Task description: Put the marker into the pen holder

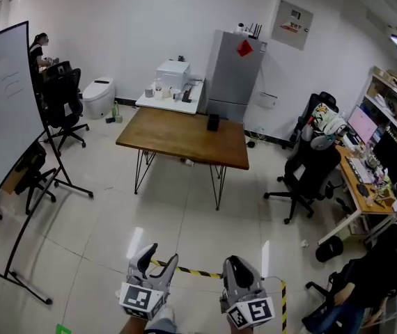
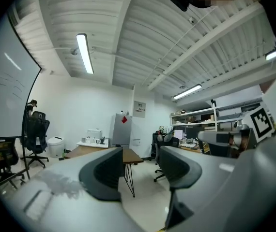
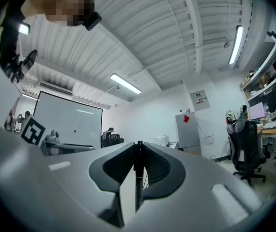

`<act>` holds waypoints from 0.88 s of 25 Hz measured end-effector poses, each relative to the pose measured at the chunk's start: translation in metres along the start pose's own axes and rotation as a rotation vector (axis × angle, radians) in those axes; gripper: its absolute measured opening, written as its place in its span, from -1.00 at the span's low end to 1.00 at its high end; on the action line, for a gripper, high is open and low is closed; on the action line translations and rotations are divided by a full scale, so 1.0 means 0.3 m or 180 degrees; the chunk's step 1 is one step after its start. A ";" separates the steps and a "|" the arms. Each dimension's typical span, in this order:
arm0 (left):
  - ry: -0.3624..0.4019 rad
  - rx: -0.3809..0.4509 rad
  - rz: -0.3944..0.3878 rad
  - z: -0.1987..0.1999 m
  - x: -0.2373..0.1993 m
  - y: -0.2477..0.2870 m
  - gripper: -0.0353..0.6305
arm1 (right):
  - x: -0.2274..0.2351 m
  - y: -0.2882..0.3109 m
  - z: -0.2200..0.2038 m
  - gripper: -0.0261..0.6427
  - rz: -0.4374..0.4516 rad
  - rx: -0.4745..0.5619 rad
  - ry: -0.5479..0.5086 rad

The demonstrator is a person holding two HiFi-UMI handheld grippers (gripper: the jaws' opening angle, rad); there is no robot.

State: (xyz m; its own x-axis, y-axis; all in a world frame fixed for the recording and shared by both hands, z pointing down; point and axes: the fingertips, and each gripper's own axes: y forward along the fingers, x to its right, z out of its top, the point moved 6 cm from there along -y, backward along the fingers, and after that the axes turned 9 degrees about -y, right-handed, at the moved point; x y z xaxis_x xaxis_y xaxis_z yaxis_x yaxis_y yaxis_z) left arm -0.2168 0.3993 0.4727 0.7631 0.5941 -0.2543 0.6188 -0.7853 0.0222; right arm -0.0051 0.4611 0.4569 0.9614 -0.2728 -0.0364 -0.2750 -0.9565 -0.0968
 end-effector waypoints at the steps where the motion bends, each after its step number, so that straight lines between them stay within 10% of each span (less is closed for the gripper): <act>1: -0.0001 0.0008 0.0006 0.012 -0.051 0.038 -0.20 | -0.005 0.062 -0.006 -0.75 0.0017 0.0016 0.0002; 22: 0.0003 -0.0015 0.0097 0.185 -0.542 1.267 -0.20 | 0.657 1.290 -0.169 -0.75 0.0320 0.0085 0.0168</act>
State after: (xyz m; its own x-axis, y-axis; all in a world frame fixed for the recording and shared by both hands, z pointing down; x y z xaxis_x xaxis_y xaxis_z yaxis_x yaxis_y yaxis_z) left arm -0.1160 -0.0055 0.4687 0.7817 0.5702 -0.2526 0.5962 -0.8021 0.0344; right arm 0.0784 0.0319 0.4626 0.9279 -0.3729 0.0050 -0.3695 -0.9212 -0.1218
